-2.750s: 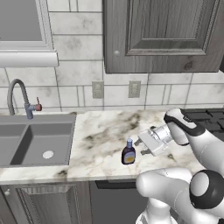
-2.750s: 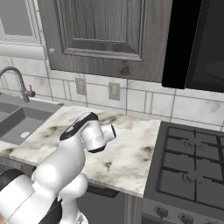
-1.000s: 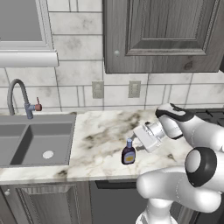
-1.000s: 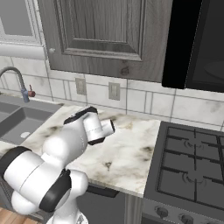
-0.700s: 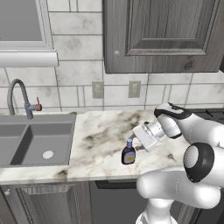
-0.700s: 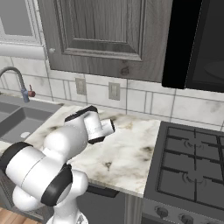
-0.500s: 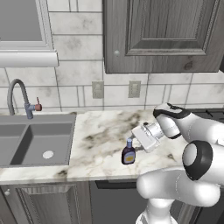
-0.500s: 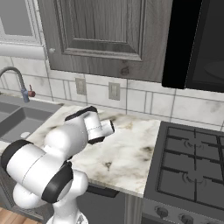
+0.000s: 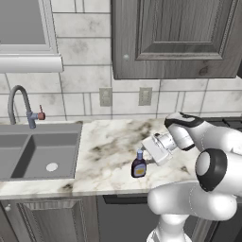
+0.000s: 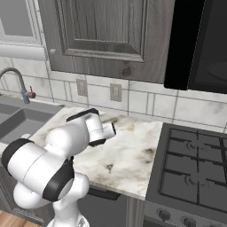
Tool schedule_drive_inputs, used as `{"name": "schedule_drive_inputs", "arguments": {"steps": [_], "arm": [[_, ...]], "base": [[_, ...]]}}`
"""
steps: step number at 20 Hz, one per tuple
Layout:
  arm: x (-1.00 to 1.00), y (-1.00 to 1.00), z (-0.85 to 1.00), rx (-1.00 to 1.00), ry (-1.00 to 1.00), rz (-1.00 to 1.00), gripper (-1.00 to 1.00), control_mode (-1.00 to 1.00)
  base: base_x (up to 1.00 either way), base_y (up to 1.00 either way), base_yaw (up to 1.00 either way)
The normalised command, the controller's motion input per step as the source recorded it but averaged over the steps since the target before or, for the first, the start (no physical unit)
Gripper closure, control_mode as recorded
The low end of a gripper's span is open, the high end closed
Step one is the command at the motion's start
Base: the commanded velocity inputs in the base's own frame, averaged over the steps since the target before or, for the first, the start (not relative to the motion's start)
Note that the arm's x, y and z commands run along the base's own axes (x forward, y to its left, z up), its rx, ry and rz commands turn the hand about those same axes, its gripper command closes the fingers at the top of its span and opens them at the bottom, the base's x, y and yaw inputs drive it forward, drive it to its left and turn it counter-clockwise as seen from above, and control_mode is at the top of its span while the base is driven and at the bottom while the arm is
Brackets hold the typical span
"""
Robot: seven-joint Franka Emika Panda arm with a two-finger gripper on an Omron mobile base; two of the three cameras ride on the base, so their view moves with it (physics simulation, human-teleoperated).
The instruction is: Place the condiment bottle and condiment bottle from the counter to the top shelf of the fridge. If the existing items in the fridge are on the top shelf, move them to other shelves.
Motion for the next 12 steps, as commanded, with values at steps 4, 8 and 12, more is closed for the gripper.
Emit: {"name": "schedule_drive_inputs", "arguments": {"steps": [4,8,12], "arm": [[0.0,0.05,0.0,0.0,0.0,0.0,-1.0,-1.0],[0.0,0.11,-0.03,0.0,0.0,0.0,-1.0,-1.0],[0.0,0.13,-0.04,0.0,0.0,0.0,-1.0,-1.0]], "base": [[0.0,0.0,0.0],[0.0,0.0,0.0],[0.0,0.0,0.0]]}}
